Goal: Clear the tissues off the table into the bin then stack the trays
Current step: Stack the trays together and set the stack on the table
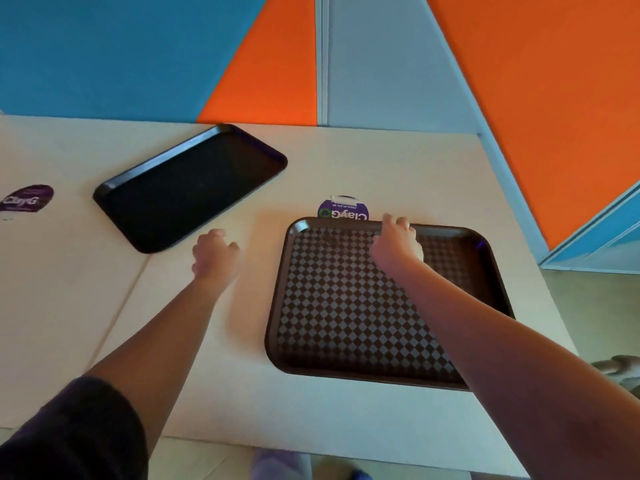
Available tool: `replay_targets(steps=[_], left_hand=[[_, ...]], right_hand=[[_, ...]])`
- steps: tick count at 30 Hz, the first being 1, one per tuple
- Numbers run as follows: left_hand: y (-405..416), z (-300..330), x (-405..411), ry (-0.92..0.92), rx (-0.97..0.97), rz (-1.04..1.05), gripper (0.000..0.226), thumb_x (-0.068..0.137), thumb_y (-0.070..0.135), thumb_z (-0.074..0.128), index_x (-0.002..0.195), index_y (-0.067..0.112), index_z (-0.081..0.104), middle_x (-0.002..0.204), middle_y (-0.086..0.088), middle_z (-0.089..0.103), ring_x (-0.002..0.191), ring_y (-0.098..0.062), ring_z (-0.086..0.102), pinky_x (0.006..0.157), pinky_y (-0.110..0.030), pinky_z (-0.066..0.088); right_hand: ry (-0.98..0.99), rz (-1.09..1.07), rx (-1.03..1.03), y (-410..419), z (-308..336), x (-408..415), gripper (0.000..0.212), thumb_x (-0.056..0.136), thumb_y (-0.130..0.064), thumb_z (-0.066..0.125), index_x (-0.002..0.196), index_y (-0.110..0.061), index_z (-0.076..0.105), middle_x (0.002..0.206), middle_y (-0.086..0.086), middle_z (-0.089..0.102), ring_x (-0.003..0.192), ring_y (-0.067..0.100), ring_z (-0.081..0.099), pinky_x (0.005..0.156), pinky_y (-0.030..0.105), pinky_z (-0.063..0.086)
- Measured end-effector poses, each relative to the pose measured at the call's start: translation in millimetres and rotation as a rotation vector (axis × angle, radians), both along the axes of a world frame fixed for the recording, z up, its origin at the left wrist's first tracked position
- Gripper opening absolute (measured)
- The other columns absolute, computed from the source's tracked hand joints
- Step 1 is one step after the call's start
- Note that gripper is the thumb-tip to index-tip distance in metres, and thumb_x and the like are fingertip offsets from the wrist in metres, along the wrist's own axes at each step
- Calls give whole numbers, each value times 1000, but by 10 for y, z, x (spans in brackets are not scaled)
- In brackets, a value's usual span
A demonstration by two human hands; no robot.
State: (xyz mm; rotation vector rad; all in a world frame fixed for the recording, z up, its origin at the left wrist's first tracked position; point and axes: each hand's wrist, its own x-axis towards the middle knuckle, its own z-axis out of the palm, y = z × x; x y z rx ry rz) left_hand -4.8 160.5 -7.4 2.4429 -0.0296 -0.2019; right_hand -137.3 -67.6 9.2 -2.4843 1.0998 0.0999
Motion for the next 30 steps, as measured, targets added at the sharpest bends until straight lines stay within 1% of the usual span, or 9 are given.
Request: replay_targets(steps=[2,4,6,9,13,20,23,27,30], left_hand=[[105,50,279,4,-35,-4,42,91,14,47,133,7,47,138,-16,46,125,-32,45,102,-46,40],[213,112,601,-19,-29,-20,40,93,18,47,132,7,48,136,-16,48,125,-31,44,102,-49,40],[293,165,857,-39,-13,-10,40,95,23,46,132,7,48,134,-16,48,124,-31,45,100,-48,39],[436,212,1235,-42,-11,23,41,96,29,46,132,10,48,134,-15,47,123,-31,44,100,-50,40],[663,201,1754,-48,21,38,41,95,29,48,132,11,48,135,-14,46,124,-32,42,99,-51,37],[961,-29,2409,44,112,183,50,90,21,56,137,12,40,140,-15,35,126,-34,35,101,-50,35],[1056,-188,2587,107,160,229,55,88,19,58,139,13,36,144,-16,27,128,-35,32,101,-50,35],[1117,-382,2784,177,143,285,60,83,4,58,138,13,33,147,-18,17,128,-37,28,100,-49,39],[1139,-461,2954,152,155,294,62,80,-7,57,135,11,37,148,-20,16,130,-38,24,101,-48,41]], right_hand=[[-56,40,6,124,68,336,46,93,-11,44,137,-13,31,138,15,36,127,33,38,101,48,42],[-95,60,13,260,143,701,41,94,-13,42,135,-11,34,136,15,38,125,33,40,98,47,42],[-114,68,17,360,208,985,38,95,-15,40,133,-10,37,136,14,40,124,32,41,95,47,44],[-122,64,24,477,258,1413,40,96,-17,40,135,-9,36,138,15,40,126,33,40,99,48,42],[-137,37,71,610,261,1955,44,96,-16,39,139,-8,33,141,17,37,130,34,37,104,48,38],[-141,49,53,714,198,2690,42,96,-16,40,137,-8,37,137,17,42,126,35,41,100,45,41],[-137,49,43,715,117,2968,38,95,-16,42,133,-7,42,131,18,46,121,35,44,95,44,43],[-101,55,44,687,-78,3316,39,95,-18,43,133,-9,42,130,17,47,119,34,45,96,46,47],[-63,62,31,609,-208,3547,41,96,-20,44,136,-11,39,133,16,43,122,34,42,97,46,46]])
